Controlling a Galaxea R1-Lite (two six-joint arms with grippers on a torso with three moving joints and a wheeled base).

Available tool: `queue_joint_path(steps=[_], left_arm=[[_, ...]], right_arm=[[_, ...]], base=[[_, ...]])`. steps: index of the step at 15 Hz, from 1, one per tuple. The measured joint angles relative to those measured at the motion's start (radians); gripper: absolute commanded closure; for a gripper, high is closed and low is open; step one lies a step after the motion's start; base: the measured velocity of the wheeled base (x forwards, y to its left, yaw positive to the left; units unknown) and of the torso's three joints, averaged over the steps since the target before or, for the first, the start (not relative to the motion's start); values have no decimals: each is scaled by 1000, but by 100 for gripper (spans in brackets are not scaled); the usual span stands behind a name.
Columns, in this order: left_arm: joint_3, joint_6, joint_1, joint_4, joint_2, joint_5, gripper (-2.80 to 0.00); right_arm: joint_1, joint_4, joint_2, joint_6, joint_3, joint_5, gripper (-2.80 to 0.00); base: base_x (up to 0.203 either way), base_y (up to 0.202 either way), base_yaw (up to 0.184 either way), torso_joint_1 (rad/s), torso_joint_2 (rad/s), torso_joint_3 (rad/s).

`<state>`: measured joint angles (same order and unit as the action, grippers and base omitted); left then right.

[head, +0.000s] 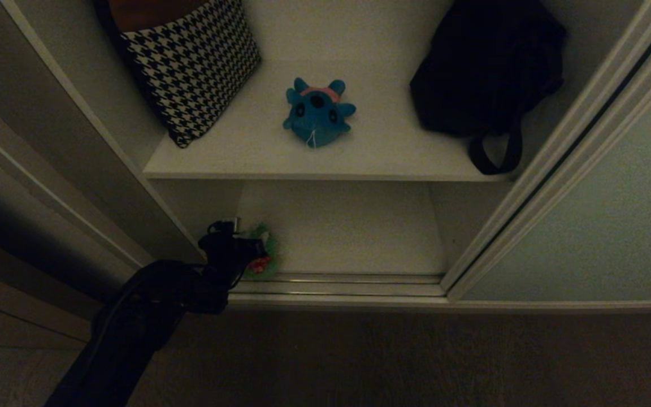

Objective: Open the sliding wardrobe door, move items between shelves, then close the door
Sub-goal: Place the green doll on the lower shelf

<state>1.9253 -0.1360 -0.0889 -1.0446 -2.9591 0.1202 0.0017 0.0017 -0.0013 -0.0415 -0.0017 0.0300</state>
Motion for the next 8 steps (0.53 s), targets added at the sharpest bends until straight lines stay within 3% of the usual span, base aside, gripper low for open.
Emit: queue_joint_path(steps=[4, 8], left_arm=[[-46, -10, 0, -11, 42, -6, -280], [-242, -9, 0, -20, 156, -9, -280]], right_arm=[[0, 0, 0, 0, 0, 0, 0], [0, 0, 0, 0, 0, 0, 0]], base=[[0, 0, 0, 0, 0, 0], [0, 0, 0, 0, 0, 0]])
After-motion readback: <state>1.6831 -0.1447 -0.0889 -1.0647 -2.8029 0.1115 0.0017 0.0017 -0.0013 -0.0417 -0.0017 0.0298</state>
